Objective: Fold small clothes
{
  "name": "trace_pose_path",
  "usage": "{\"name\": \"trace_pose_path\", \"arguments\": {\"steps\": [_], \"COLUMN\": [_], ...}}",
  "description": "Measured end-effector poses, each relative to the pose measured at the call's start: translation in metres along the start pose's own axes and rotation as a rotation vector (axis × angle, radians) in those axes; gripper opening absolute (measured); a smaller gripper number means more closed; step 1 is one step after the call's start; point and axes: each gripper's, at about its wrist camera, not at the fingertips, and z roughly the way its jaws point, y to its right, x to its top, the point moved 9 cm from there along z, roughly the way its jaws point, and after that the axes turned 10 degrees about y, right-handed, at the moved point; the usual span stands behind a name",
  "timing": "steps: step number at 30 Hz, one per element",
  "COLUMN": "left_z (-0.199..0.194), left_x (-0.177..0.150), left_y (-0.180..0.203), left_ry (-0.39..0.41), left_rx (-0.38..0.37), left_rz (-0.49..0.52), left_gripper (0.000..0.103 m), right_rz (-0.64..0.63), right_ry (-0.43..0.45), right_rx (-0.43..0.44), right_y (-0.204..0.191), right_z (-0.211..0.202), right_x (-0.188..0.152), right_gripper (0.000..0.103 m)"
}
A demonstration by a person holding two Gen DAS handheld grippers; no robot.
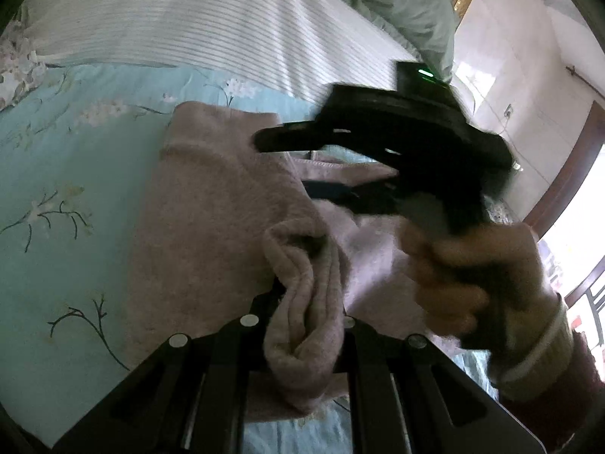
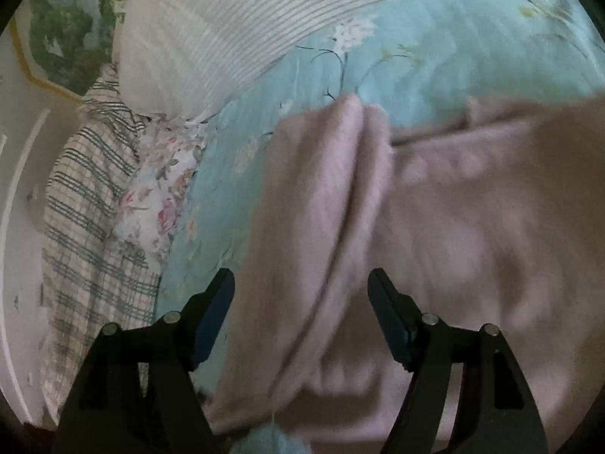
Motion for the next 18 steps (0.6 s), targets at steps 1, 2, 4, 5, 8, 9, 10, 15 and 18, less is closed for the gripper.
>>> {"name": "trace_pose_path", "arguments": {"steps": [1, 2, 4, 5, 8, 9, 10, 15, 18], "left_z": [-0.001, -0.002, -0.008, -0.013, -0.023, -0.023, -0.021, 0.011, 0.034], "left_x": [0.001, 0.002, 0.007, 0.012, 0.029, 0.031, 0.032, 0.009, -0.012], "left_y": [0.001, 0.001, 0.003, 0.008, 0.039, 0.048, 0.061, 0.123, 0.143], "left_ry": [0.000, 0.001, 0.006, 0.012, 0.036, 0.037, 0.033, -0.048, -0.113], "left_rx": [0.002, 0.004, 0.002, -0.011, -0.085, -0.105, -0.132, -0.211, -0.239], "left_rz": [0.003, 0.005, 0.004, 0.000, 0.013, 0.017, 0.023, 0.045, 0.046], "left_gripper": [0.008, 0.008, 0.008, 0.008, 0.008, 0.009, 0.009, 0.009, 0.009], "right_rz": [-0.013, -0.032, -0.058, -0.080, -0.168, -0.185, -0.197, -0.173, -0.090], "right_ry": [0.006, 0.006, 0.025, 0.050, 0.136, 0.158, 0.185, 0.241, 0.225], "right_rx": [-0.029, -0.058, -0.058, -0.052, -0.024, -0.017, -0.016, -0.103, -0.182], "right_y": [-0.001, -0.003, -0.012, -0.019, -0.041, -0.045, -0.046, 0.006, 0.065], "right_z": [0.007, 0.014, 0.017, 0.013, -0.022, -0.033, -0.050, -0.104, -0.119], "right_x": [0.004, 0.007, 0.013, 0.017, 0.031, 0.035, 0.040, 0.039, 0.022], "right_gripper": [0.057, 0.031, 0.022, 0.020, 0.019, 0.019, 0.019, 0.019, 0.019]}}
